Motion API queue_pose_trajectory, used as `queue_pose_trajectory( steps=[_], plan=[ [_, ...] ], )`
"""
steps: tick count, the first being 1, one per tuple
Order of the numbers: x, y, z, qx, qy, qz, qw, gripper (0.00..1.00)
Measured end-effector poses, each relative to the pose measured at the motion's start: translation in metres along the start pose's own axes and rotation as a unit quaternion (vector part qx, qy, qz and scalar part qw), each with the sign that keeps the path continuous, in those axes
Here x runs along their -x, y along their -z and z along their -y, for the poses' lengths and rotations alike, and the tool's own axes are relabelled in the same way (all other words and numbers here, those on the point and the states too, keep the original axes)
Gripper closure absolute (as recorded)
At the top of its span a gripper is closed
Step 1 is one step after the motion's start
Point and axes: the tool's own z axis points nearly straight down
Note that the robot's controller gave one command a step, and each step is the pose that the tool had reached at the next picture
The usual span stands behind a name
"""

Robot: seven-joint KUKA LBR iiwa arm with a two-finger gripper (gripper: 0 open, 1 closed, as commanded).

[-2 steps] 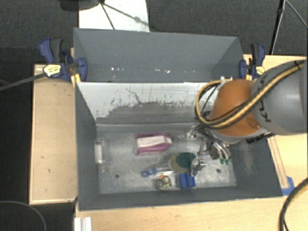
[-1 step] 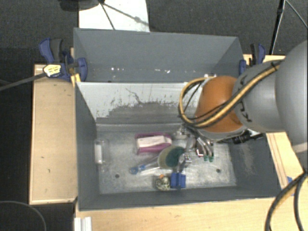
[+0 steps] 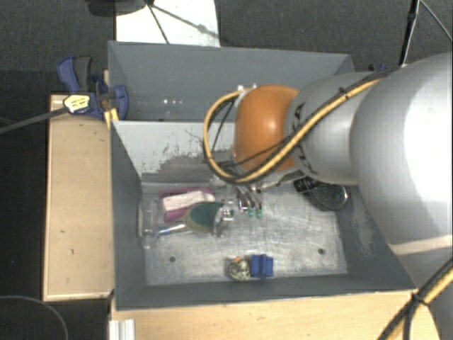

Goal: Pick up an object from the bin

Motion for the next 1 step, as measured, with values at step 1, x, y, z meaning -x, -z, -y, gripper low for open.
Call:
queue_pose_trajectory(
  steps=[1],
  plan=[
    [0.0088, -0.0311, -0.0469, -0.013, -0.031, -0.0035, 0.9994, 0.0]
  ],
)
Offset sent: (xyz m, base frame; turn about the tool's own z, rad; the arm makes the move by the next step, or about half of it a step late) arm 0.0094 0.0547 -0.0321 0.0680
